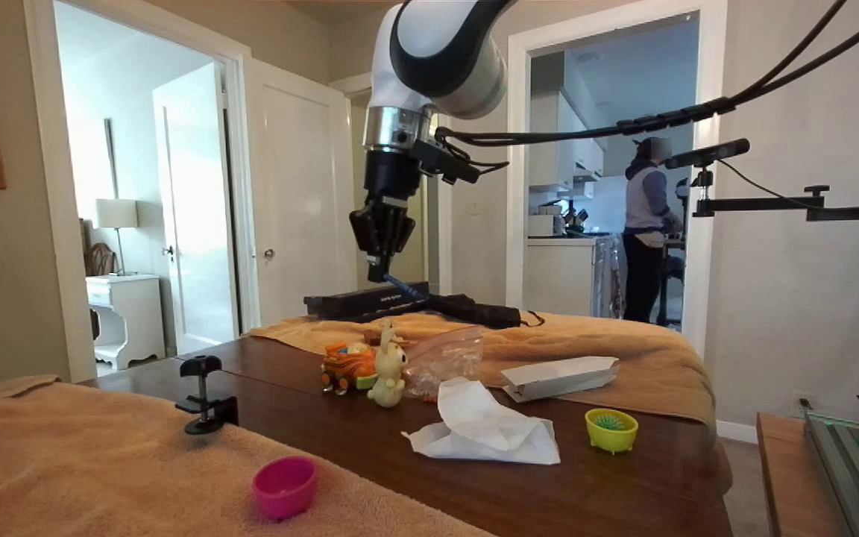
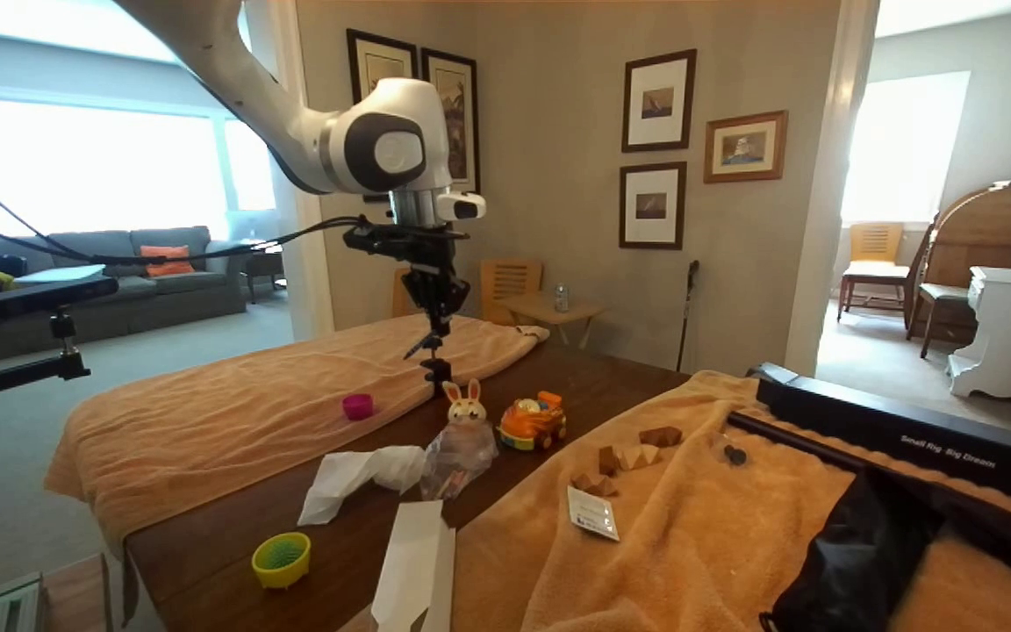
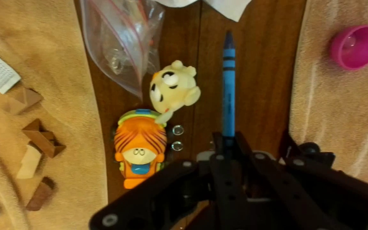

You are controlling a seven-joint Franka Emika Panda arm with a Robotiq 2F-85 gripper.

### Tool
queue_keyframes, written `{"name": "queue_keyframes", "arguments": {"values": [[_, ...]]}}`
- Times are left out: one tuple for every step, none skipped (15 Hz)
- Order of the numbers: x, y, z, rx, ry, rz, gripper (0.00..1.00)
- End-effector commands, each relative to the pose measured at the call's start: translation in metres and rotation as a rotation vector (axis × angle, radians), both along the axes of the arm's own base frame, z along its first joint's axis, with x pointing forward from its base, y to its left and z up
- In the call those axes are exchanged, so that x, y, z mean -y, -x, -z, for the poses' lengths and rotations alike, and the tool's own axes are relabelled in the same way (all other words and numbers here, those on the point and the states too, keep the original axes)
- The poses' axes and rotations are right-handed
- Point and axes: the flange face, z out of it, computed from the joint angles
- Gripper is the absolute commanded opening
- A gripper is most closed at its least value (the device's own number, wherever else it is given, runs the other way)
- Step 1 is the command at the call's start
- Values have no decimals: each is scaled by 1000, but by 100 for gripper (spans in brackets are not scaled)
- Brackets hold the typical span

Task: Remove the blue crayon from the clear plastic.

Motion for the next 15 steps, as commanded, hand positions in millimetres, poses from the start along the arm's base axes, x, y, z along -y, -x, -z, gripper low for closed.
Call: {"name": "queue_keyframes", "arguments": {"values": [[-26,-6,15,-18,-71,-42,2],[-31,-6,24,-30,-82,-47,2],[-35,-7,33,-36,-89,-51,2],[-37,-8,42,-43,-97,-54,2],[-39,-9,52,-46,-101,-61,2],[-40,-10,62,-49,-101,-66,2],[-40,-11,73,-54,-90,-71,2],[-39,-11,84,-60,-78,-76,2],[-38,-12,93,-67,-71,-79,2],[-38,-12,102,-73,-61,-82,2],[-37,-12,111,-79,-55,-85,2],[-36,-12,118,-84,-51,-85,2],[-35,-12,125,-89,-44,-84,2],[-34,-12,131,-99,-42,-80,2],[-32,-12,136,-101,-37,-79,2]]}}
